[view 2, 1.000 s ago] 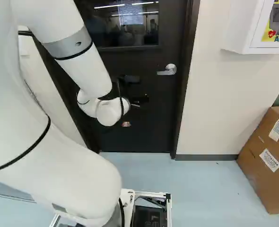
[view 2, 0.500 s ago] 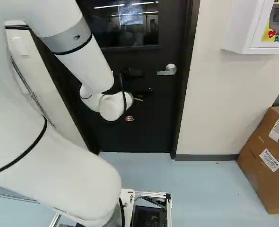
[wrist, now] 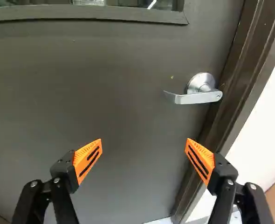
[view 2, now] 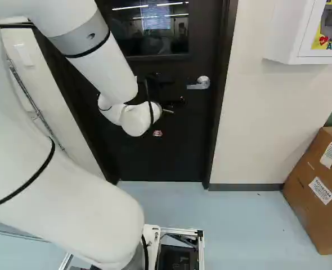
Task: Open the door and move inside
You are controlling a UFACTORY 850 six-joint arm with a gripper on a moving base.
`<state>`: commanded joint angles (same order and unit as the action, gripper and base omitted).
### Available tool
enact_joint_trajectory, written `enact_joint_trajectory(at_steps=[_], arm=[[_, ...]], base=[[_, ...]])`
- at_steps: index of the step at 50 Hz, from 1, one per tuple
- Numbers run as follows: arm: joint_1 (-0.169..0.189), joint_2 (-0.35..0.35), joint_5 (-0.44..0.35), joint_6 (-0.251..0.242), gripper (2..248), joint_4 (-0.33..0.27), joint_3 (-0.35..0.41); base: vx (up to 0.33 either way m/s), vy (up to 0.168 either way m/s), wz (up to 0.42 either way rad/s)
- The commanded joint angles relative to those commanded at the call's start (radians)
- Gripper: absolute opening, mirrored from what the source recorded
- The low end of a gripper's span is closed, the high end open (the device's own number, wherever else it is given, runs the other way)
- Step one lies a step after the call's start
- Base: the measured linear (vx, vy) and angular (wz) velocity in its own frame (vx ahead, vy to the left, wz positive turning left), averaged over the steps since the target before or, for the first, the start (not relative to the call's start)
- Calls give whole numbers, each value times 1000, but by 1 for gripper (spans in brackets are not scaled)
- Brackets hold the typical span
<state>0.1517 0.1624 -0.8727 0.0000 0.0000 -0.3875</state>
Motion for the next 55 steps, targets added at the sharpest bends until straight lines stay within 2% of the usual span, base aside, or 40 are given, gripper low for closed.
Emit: enact_joint_trajectory(at_steps=[36, 55], arm=[[21, -39, 0, 0, 247, -2, -120], [34, -74, 0, 0, 247, -50, -196]], base=[[0, 0, 0], [0, 0, 0]])
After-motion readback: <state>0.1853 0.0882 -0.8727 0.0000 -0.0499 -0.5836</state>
